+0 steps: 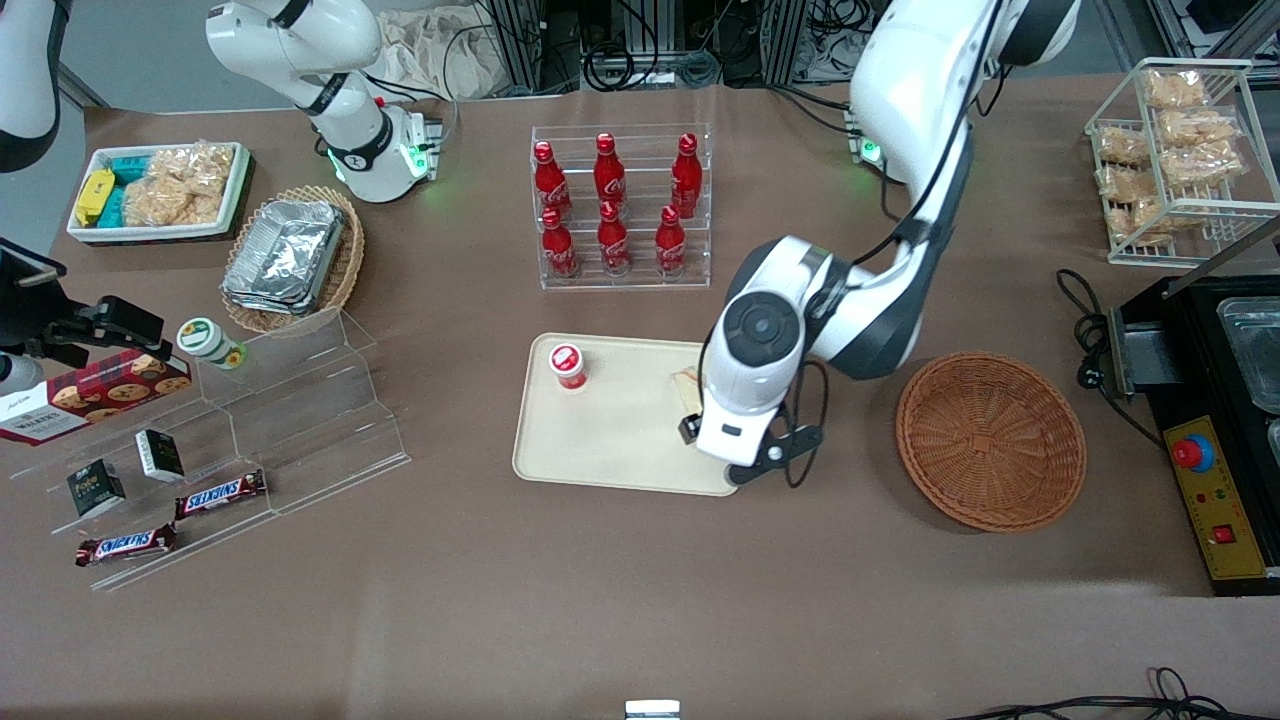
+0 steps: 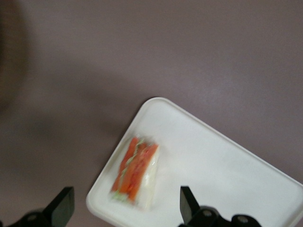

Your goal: Place sandwich from basket to tray

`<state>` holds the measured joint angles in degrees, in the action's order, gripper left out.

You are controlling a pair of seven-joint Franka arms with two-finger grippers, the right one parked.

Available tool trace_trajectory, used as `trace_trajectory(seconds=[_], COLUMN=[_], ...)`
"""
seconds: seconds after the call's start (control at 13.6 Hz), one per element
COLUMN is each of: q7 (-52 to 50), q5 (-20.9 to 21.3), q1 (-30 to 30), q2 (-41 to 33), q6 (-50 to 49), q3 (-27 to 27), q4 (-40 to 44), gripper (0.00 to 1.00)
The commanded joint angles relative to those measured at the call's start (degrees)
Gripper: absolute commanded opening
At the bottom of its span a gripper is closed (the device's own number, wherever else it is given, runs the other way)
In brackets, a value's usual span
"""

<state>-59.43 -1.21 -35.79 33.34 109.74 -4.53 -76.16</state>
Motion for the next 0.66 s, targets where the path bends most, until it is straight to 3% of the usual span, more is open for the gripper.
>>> trace_trajectory(seconds=[0.0, 0.3, 0.59], q7=[-1.56, 2.72, 12.04], q5=[0.95, 0.69, 0.07], q1=[0.46, 6.32, 11.26], q2=[-7.48, -15.13, -18.13], q6=[-4.17, -9.36, -12.18], q3=[-2.67, -4.26, -4.35], q4=[-2.15, -2.41, -2.94], gripper=[1.0, 1.0, 1.0])
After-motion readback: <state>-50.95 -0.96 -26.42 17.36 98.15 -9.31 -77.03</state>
